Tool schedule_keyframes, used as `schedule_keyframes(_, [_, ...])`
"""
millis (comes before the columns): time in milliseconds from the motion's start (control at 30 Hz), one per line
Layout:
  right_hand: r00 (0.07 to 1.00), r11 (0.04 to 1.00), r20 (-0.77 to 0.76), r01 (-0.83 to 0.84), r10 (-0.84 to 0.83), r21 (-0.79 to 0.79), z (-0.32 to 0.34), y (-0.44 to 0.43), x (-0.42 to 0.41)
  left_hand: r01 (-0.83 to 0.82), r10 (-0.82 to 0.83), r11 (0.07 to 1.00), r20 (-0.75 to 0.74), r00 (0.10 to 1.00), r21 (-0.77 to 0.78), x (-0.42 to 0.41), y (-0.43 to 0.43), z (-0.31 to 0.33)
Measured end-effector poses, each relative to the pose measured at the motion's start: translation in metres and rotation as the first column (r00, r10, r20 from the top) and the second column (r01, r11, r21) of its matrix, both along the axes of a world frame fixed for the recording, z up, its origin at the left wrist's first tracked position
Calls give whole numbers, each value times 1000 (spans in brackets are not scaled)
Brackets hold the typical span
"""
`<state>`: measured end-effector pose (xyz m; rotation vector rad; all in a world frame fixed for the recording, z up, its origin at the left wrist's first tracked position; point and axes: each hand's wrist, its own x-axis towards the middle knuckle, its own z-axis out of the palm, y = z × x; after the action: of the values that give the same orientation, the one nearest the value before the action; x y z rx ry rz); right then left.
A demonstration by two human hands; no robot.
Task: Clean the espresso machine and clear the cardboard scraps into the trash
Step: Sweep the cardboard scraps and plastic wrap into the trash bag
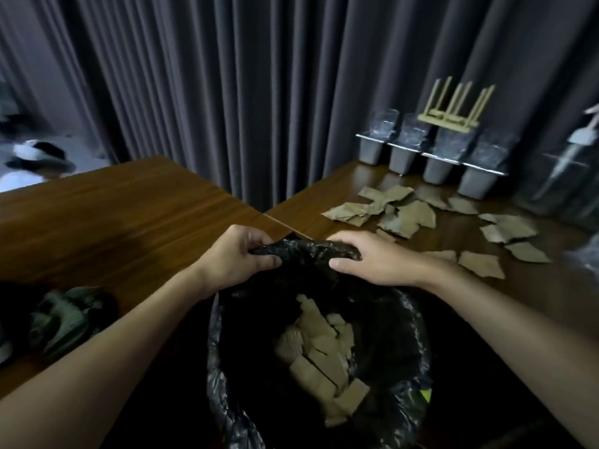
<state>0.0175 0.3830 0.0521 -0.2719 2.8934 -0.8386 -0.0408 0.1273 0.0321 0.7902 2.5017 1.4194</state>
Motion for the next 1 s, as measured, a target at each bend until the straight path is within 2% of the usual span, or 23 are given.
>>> schedule_keyframes(133, [993,993,0,114,-114,-33,-14,28,17,88,-87,995,20,996,-50,1,35,-2])
schedule_keyframes(233, [972,962,81,230,-220,-147,-23,55,28,128,-126,991,51,991,-36,1,52,-4])
schedule_keyframes(367, [947,930,107,319,-304,-179,-31,85,34,223,-216,975,250,944,0,-1,65,-5])
schedule_keyframes(400, [945,927,103,326,-311,-187,-32,90,35,232,-223,973,259,940,-8,-2,69,-5])
schedule_keyframes(633, [959,925,176,265,-222,-274,-41,117,30,88,-77,990,99,992,-107,-7,96,-15])
schedule_keyframes(767, [979,954,168,159,-118,-256,-33,125,26,130,-128,983,22,992,-126,-6,100,-20])
schedule_keyframes(833, [983,950,88,177,-159,-256,-34,126,23,162,-172,967,-33,985,-198,-10,104,-25])
schedule_keyframes(900, [983,965,27,184,-182,-187,-39,123,18,188,-209,946,-54,976,-265,-21,108,-33])
schedule_keyframes(1000, [983,977,12,186,-186,-104,-58,113,8,202,-260,899,-101,960,-388,-44,112,-43])
